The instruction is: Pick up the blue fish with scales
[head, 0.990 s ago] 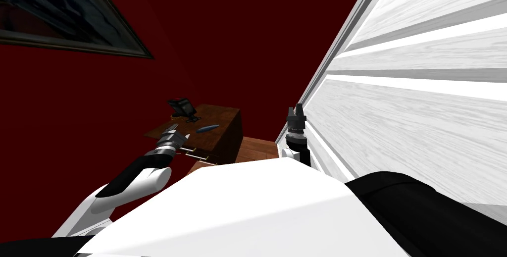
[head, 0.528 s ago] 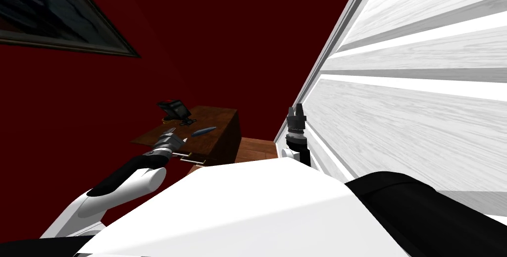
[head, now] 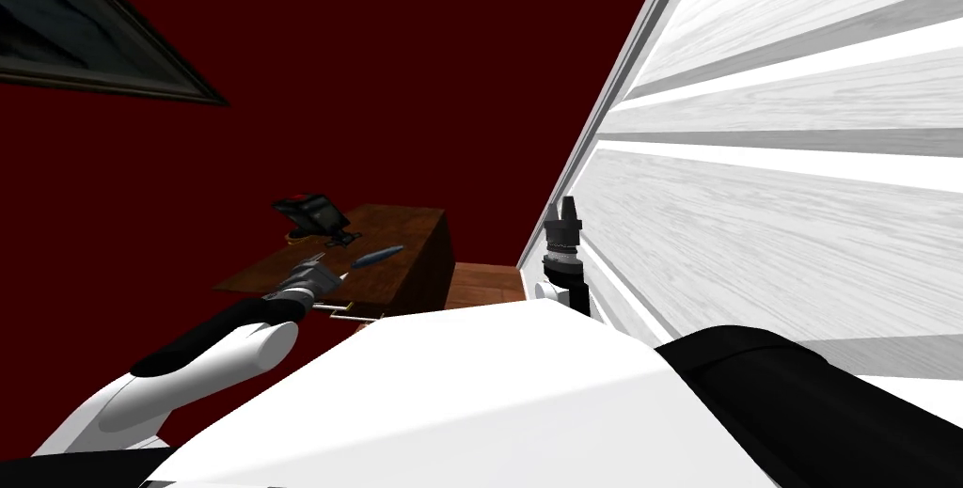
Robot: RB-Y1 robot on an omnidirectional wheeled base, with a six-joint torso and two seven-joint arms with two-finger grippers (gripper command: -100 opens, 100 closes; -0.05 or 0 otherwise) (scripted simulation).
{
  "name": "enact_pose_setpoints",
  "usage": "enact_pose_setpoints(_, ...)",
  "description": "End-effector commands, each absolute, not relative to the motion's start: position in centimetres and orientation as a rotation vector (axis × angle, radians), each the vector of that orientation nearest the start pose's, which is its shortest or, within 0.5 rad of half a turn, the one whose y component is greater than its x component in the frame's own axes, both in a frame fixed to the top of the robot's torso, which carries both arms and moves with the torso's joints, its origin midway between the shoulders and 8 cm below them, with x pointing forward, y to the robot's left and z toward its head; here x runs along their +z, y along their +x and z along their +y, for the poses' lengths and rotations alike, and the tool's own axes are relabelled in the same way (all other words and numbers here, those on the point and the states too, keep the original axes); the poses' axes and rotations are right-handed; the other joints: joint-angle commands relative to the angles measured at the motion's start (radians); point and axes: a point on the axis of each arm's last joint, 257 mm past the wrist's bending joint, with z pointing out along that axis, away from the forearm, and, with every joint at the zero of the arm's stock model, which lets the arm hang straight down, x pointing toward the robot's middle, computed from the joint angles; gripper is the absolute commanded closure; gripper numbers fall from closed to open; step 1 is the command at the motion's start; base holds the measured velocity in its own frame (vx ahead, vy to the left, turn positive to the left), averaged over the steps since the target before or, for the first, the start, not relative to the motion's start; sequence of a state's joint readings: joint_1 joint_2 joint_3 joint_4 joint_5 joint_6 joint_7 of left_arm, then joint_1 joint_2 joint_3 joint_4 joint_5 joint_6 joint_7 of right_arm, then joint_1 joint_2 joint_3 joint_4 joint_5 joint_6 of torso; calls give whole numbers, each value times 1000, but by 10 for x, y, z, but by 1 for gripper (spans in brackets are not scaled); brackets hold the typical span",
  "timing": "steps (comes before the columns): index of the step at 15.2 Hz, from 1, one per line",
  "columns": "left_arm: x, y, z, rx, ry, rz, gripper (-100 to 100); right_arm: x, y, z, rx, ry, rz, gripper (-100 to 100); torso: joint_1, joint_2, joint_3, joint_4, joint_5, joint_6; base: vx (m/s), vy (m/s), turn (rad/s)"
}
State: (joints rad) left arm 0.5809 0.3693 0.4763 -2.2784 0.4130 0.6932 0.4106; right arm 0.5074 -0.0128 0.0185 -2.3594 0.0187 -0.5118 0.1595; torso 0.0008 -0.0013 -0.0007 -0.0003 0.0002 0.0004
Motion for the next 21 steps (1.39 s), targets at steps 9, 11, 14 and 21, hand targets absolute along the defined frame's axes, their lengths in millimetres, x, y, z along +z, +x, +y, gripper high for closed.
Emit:
enact_pose_setpoints(9, -226, 295, 523, -766, -2046, 927, -100, 59, 326, -266, 1176, 514, 607, 0, 0, -1, 0, 0, 0, 0, 25, 15, -118)
enact_pose_setpoints(11, -232, 284, 529, -739, -2107, 908, -100, 59, 326, -266, 1176, 514, 607, 0, 1, -1, 0, 0, 0, 0, 32, 21, -153)
enact_pose_setpoints(14, -240, 272, 534, -706, -2173, 890, -100, 59, 326, -266, 1176, 514, 607, 0, 1, -1, -1, 0, 0, 0, 29, 19, -126)
enact_pose_setpoints(21, -255, 246, 541, -638, -2304, 854, -100, 59, 326, -266, 1176, 514, 607, 0, 1, -1, 0, 0, 0, 0, 25, 21, -104)
